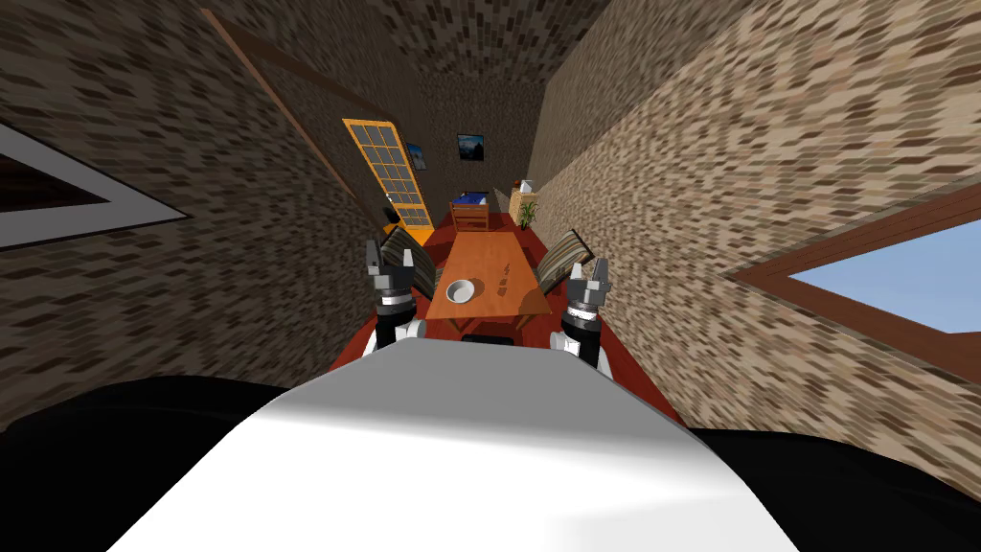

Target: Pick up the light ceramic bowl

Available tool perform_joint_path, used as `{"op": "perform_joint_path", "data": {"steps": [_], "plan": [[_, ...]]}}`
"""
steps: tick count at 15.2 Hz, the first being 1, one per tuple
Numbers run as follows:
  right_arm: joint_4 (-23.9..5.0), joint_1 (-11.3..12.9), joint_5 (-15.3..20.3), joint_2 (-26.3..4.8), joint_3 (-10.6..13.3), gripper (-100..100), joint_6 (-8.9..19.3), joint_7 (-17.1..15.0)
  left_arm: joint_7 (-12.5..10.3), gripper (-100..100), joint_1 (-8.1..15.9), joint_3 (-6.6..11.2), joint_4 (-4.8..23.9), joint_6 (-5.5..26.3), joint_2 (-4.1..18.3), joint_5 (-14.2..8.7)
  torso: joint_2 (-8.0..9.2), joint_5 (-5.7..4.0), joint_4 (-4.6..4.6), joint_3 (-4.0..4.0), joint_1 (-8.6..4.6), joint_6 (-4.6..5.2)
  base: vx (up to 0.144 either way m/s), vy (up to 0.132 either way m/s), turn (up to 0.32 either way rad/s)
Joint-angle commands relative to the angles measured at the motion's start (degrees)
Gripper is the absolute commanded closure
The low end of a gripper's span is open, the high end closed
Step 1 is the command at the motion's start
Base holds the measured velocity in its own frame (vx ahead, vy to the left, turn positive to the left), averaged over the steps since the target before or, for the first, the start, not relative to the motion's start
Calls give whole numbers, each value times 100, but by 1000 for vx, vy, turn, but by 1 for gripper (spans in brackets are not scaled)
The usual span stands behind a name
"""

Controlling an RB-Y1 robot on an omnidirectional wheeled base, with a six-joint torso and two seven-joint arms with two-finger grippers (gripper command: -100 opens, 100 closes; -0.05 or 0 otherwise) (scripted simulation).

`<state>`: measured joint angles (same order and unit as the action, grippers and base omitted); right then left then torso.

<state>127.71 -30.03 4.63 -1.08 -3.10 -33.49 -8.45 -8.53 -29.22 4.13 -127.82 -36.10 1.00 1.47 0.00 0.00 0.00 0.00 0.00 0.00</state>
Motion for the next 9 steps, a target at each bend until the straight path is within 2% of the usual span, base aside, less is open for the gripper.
{"op": "perform_joint_path", "data": {"steps": [1,3,4,6,9], "plan": [[0,0,0,0,0,0,0,0,-8,-100,31,15,51,96,170,-23,0,0,0,0,0,0,-25,-1,6],[0,1,0,0,0,0,0,0,-27,-100,104,52,165,322,402,-79,16,0,2,8,1,0,-67,-1,5],[0,1,0,0,0,0,0,0,-27,-100,104,52,165,322,402,-79,22,1,4,12,2,0,-68,-2,0],[0,1,0,0,0,0,0,0,-56,-100,212,109,331,644,602,-165,27,0,6,15,1,0,-74,-3,-1],[0,1,0,0,0,0,0,0,-75,-100,278,145,429,874,688,-217,25,1,6,15,4,1,-53,4,-1]]}}
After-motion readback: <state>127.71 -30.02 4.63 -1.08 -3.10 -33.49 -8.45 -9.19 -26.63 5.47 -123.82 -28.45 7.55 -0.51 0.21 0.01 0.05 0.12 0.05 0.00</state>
